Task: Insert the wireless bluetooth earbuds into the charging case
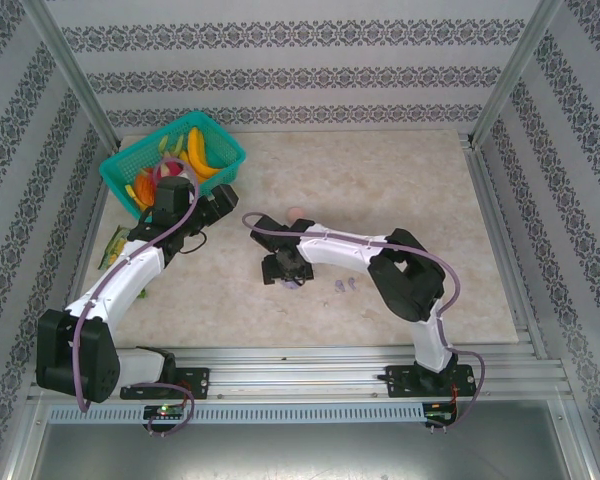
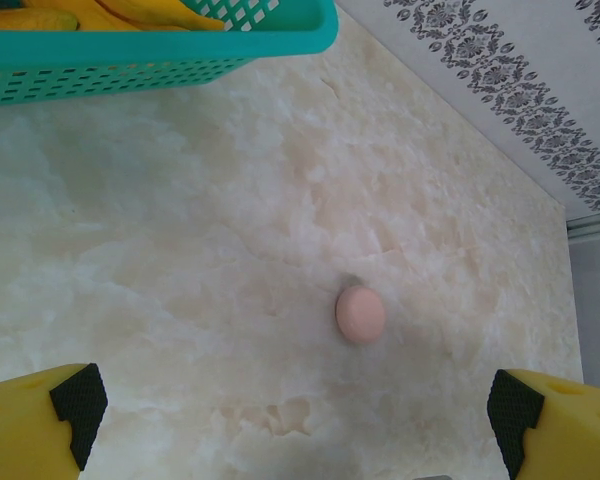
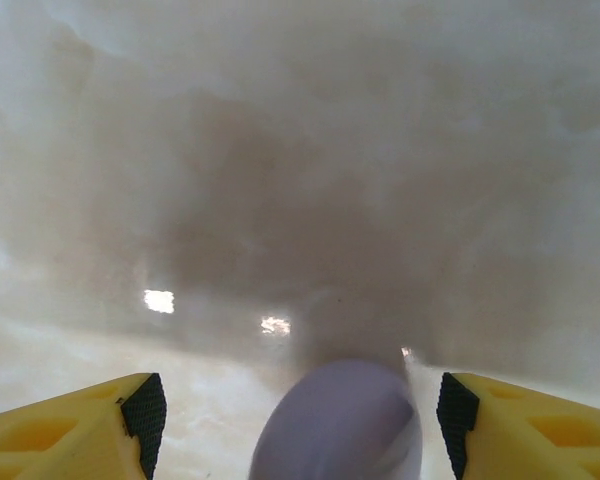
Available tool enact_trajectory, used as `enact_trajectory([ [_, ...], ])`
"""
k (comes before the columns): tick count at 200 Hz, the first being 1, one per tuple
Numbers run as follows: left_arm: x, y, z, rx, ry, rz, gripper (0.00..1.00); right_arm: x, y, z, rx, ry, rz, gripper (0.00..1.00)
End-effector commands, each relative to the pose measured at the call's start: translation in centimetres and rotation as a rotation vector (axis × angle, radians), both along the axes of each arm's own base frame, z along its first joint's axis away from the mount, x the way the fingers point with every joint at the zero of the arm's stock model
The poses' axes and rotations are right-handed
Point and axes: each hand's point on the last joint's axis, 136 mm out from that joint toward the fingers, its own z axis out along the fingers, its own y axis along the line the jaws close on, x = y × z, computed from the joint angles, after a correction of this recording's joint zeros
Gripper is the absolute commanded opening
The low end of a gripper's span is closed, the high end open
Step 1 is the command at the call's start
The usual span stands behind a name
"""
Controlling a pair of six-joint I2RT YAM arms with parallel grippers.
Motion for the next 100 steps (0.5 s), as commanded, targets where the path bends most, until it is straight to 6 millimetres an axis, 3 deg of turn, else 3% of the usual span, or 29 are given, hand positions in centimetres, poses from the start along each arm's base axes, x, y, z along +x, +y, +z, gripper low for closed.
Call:
enact_trajectory([
  [1, 0.3, 0.8, 0.2, 0.013, 0.003, 0.02, 1.0, -0.2, -0.7, -0.6, -0.059, 0.004, 0.004, 0.73],
  [54, 0.4, 0.9, 0.4, 0.011, -0.004, 0.024, 1.0, -0.4, -0.6, -1.2, -0.06, 0.013, 0.001, 0.71],
  [100, 0.5, 0.9, 0.5, 0.007, -0.009, 0.023, 1.0, -1.7, 0.0, -0.5, -0.055, 0.022, -0.001, 0.71],
])
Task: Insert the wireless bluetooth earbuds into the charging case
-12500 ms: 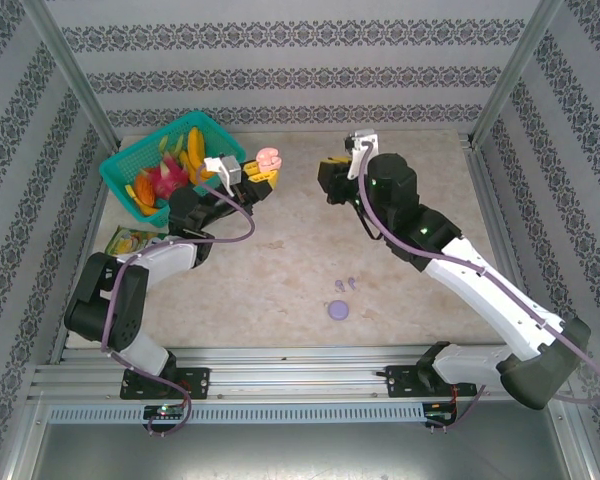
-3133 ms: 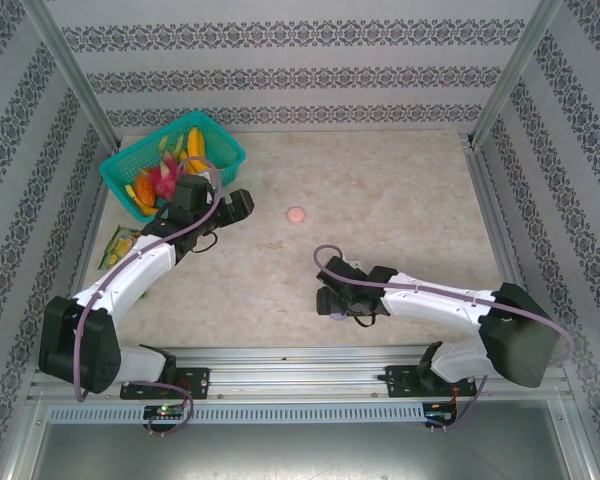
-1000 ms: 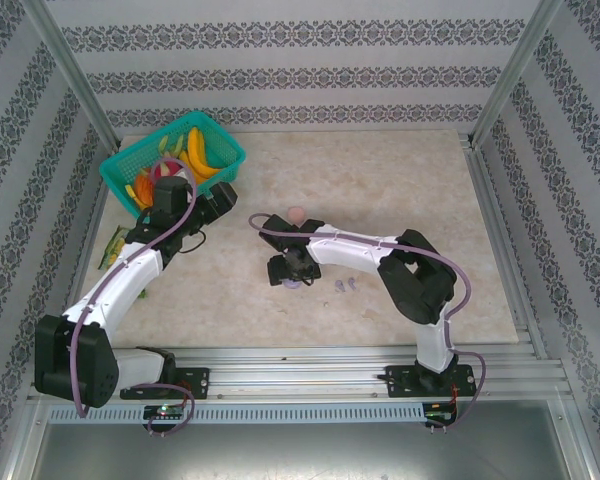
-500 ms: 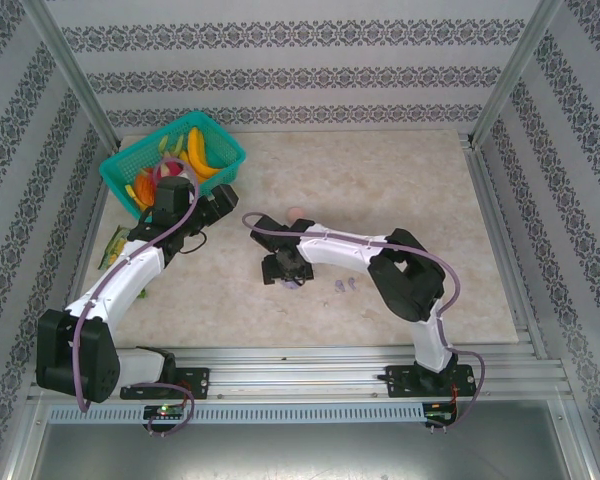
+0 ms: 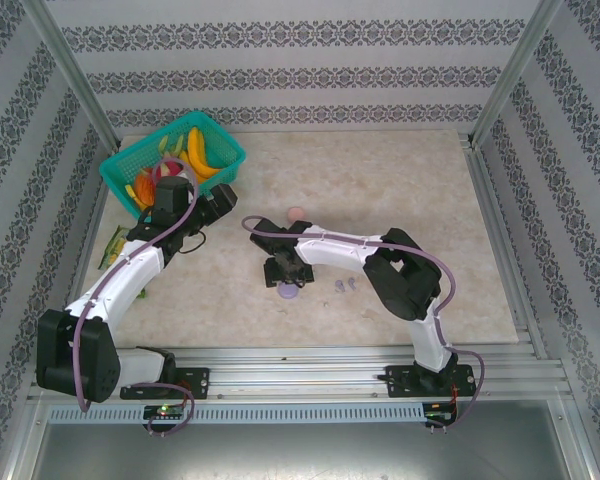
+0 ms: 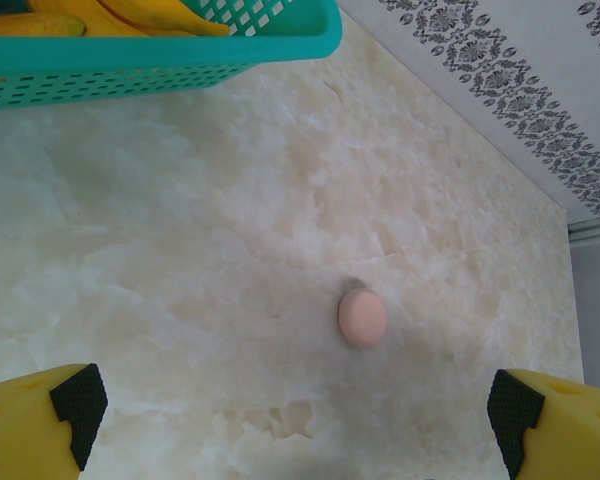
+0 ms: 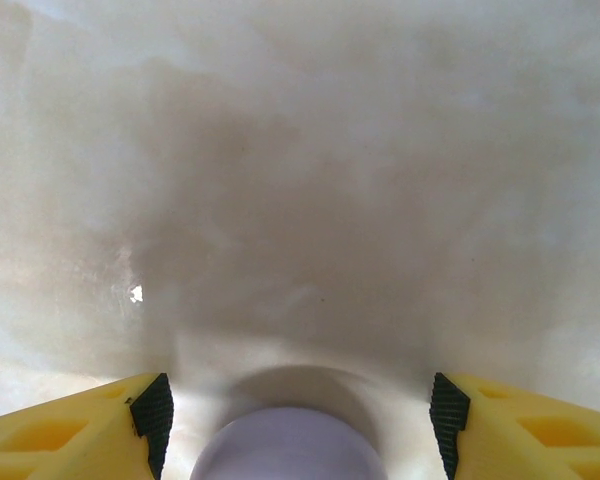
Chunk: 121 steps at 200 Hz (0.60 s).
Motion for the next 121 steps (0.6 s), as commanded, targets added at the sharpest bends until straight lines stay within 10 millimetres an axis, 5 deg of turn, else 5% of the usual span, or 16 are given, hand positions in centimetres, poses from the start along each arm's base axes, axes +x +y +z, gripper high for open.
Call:
enact_trajectory([
  [1, 0.4, 0.6, 0.5, 0.007, -0.008, 0.016, 1.0, -1.2, 0.1, 0.2, -0.031, 0.008, -0.004, 0.71],
  [121, 0.4, 0.4, 0.2, -0.02, -0.012, 0.012, 1.0, -2.8, 0.1, 0.7, -0.021, -0.007, 0.055, 0.71],
])
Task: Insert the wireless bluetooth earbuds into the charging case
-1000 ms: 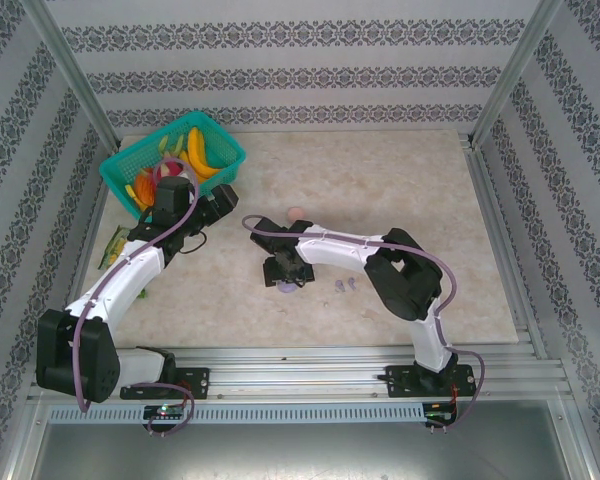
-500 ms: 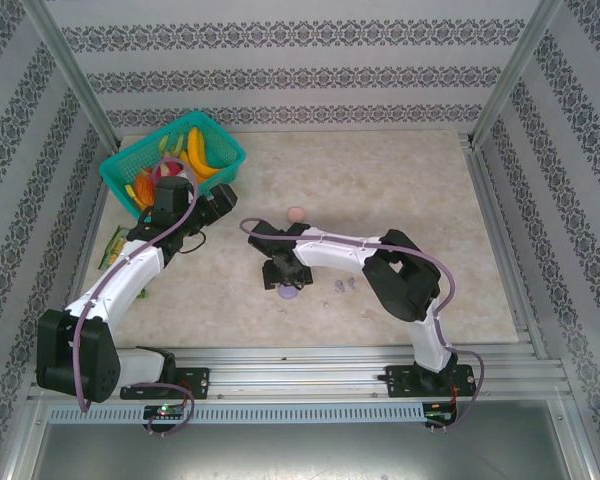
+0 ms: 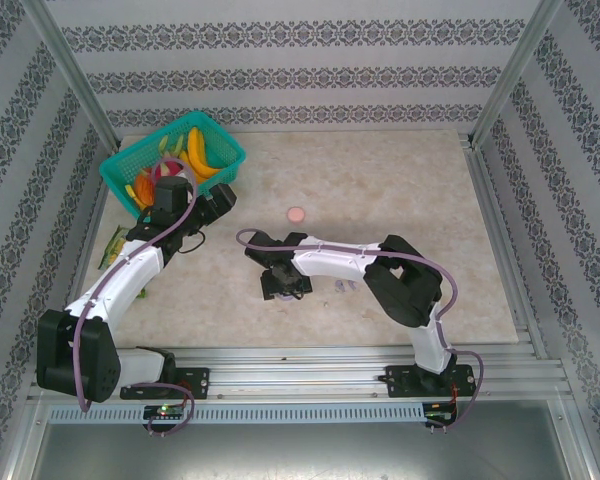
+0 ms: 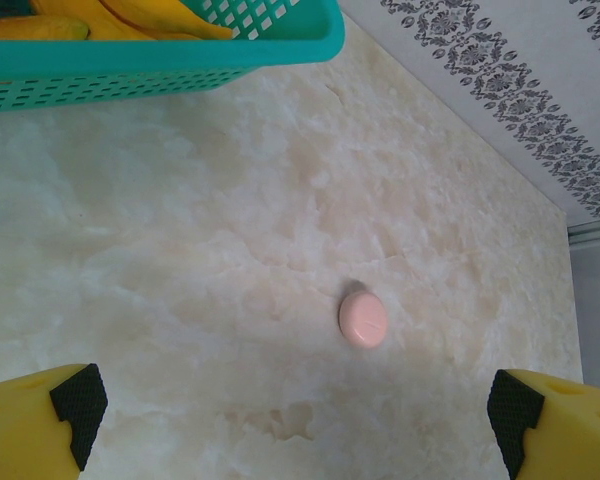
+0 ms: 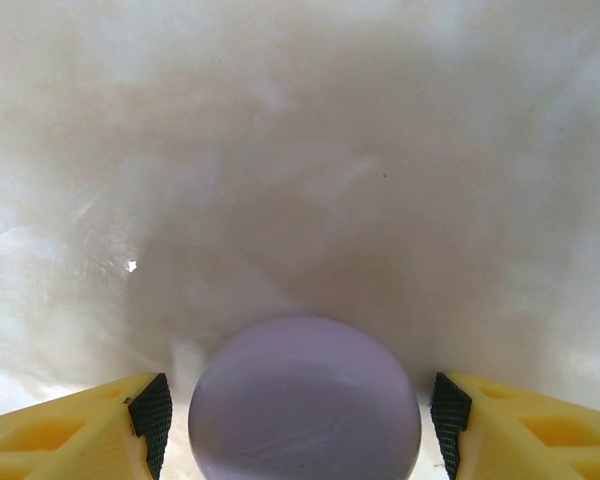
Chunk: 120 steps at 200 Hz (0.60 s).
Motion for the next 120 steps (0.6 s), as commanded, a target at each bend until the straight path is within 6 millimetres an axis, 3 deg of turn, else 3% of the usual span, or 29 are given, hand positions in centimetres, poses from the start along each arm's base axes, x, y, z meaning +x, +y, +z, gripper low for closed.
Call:
enact_trajectory([
  [1, 0.36, 0.22, 0.15, -0.016, -0.012, 0.009, 1.0, -0.02, -0.31, 0.86, -0.005, -0.015, 0.019, 0.71],
  [41, 0.4, 0.28, 0.16, -0.018, -0.012, 0.011, 1.0, 0.03, 0.52, 0.92, -0.017, -0.005, 0.157, 0.71],
  [120, 0.46, 0.3, 0.07, -0.018, -0.009, 0.01, 1.0, -0.8, -0.24, 0.34, -0.076, 0.037, 0.35, 0.71],
])
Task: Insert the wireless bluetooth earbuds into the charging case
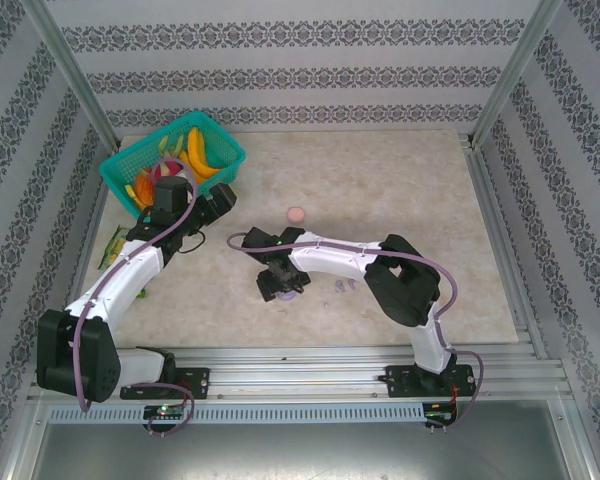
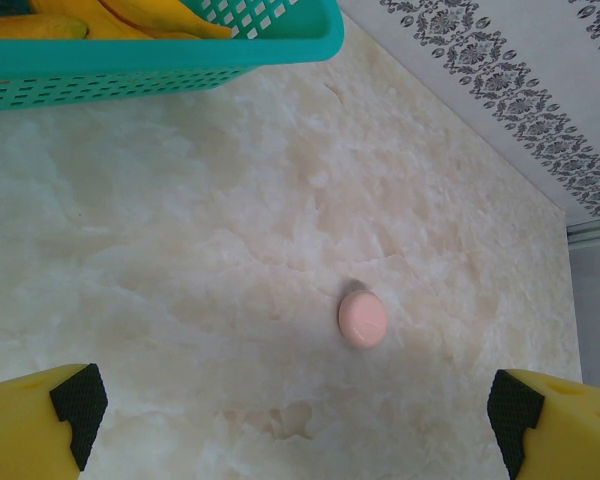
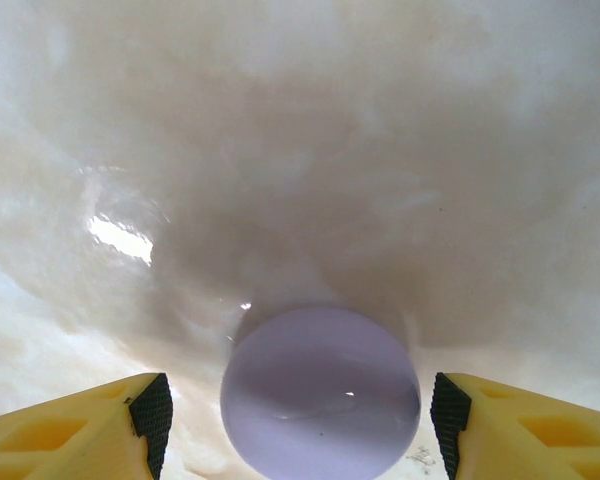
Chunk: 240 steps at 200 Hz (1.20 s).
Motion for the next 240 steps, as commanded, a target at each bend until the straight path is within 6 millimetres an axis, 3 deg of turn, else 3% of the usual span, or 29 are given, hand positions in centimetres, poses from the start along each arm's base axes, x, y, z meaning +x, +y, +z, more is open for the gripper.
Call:
enact_trajectory([
  [1, 0.5, 0.3, 0.1, -0.017, -0.01, 0.011, 1.0, -0.9, -0.6, -0.8, -0.046, 0.041, 0.082, 0.71],
  [110, 0.6, 0.2, 0.2, -0.02, -0.009, 0.01, 1.0, -0.9, -1.0, -2.2, -0.086, 0.054, 0.11, 0.68],
  [202, 0.6, 0.2, -0.1, -0.023, -0.005, 0.011, 1.0, -0.8, -1.2, -2.2, -0.121, 0.042, 0.113, 0.61],
  [240, 0.6, 0.2, -0.2, -0.027, -0.004, 0.008, 1.0, -0.7, -1.3, -2.2, -0.127, 0.037, 0.098, 0.51],
])
